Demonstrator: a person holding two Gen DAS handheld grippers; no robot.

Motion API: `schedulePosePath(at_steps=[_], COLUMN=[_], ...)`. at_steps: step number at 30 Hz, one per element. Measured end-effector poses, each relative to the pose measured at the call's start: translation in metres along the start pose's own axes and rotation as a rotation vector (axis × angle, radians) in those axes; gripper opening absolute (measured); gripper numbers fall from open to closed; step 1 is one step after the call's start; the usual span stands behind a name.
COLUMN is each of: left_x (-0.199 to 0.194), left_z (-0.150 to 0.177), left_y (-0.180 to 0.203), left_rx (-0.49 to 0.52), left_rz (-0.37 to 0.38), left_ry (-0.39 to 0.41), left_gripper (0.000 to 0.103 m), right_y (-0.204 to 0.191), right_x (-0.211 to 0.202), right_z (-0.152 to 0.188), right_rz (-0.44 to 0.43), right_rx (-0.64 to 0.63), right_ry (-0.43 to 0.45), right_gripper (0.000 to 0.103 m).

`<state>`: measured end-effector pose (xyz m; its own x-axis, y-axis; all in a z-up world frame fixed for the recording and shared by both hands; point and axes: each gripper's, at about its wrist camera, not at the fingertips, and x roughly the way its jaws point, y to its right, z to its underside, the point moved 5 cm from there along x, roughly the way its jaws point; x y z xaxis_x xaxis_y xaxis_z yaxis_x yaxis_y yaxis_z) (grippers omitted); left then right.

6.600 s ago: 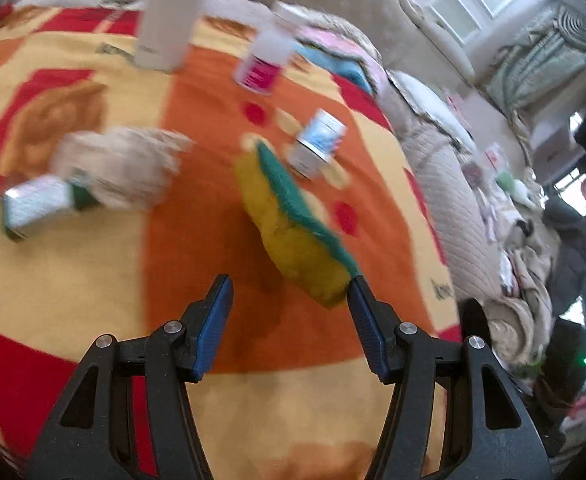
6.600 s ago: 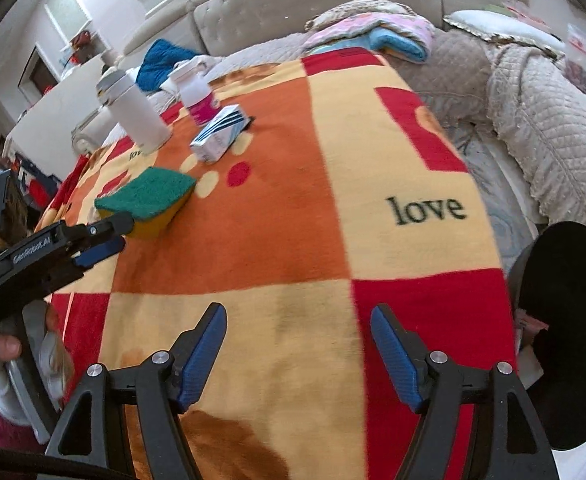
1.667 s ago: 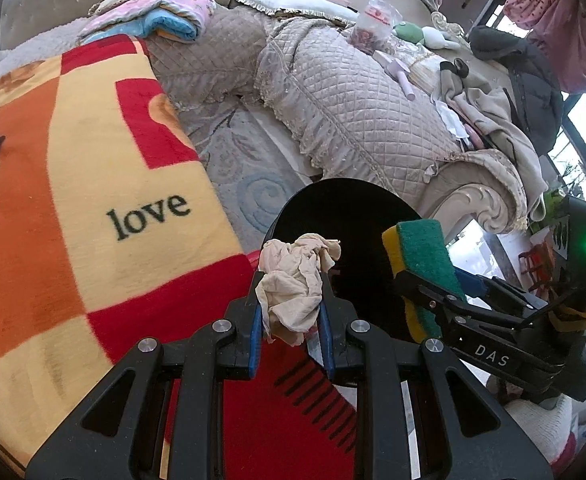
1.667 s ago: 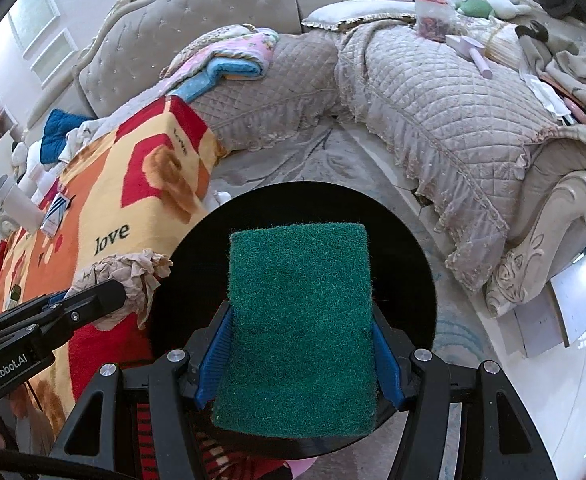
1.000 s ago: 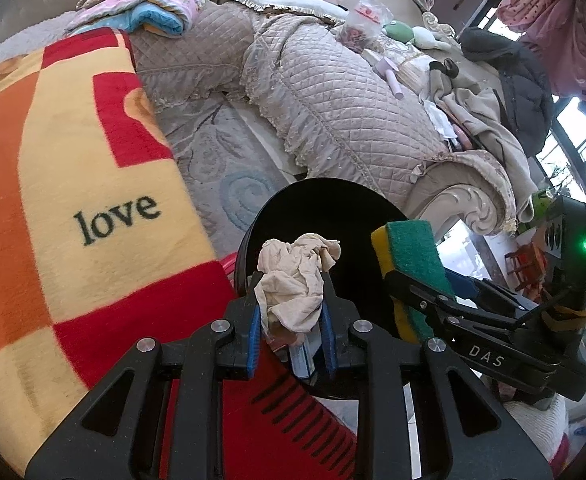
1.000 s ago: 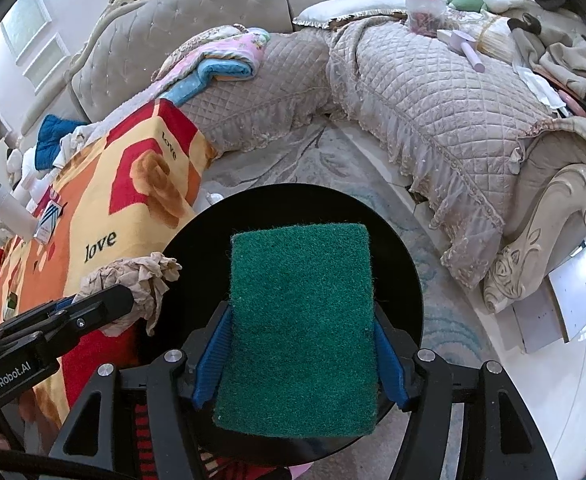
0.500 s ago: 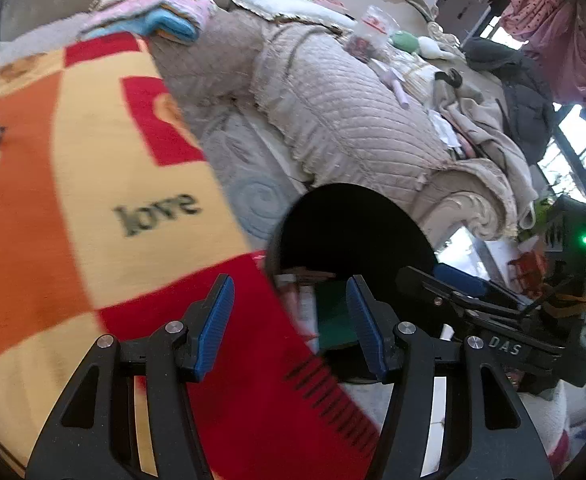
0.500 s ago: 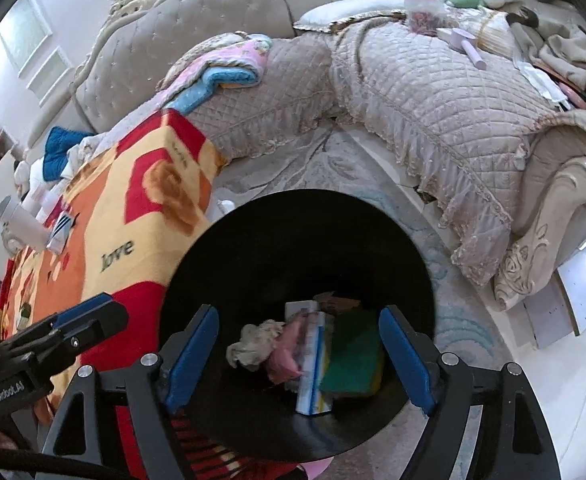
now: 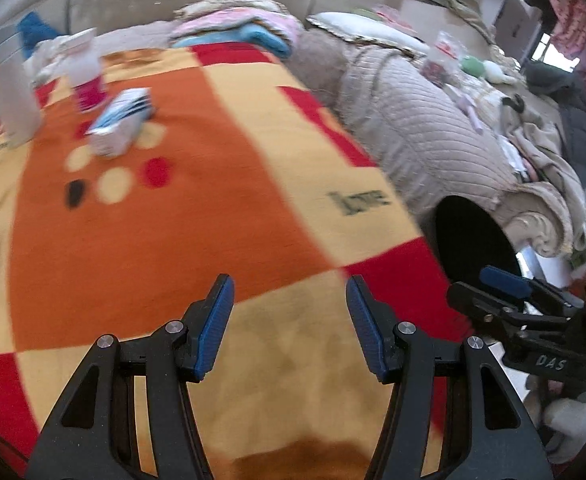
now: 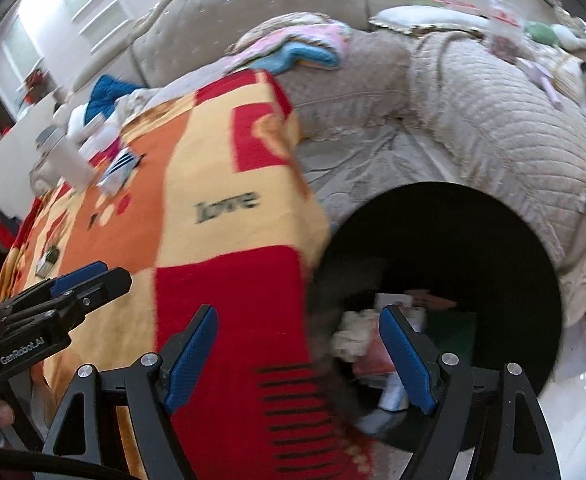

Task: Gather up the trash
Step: 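Move both open tools back over the boxes on the blanket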

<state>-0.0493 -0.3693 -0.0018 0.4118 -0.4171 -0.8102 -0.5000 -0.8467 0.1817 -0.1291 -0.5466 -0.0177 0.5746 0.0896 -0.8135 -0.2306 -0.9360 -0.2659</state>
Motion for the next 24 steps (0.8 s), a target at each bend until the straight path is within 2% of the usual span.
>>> schedulePosePath(at_steps=[6, 16, 20, 24], left_x=[-0.018, -0.047, -0.040, -0.032], left_z=[0.012, 0.024, 0.027, 0.010], left_y=[-0.066, -0.171, -0.200, -0.207], left_rx=[-0.037, -0.095, -0.142, -0.154], left_rz=[-0.096, -0.197, -0.171, -0.123], left_ry=[0.007, -0.002, -0.048, -0.022], left_gripper=[0.057, 0.057, 0.057, 0.057], right_y=[-0.050, -0.132, -0.154, -0.168], right_x=[0.017, 0.042, 0.049, 0.054], right_z=[-0.001, -0.002, -0.004, -0.005], right_rz=[-0.048, -0.098, -0.110, -0.112], right_rx=[-0.078, -0.211, -0.237, -0.261], right_ry=[-0.032, -0.071, -0.078, -0.088], right_gripper=[0.081, 0.081, 0.081, 0.081])
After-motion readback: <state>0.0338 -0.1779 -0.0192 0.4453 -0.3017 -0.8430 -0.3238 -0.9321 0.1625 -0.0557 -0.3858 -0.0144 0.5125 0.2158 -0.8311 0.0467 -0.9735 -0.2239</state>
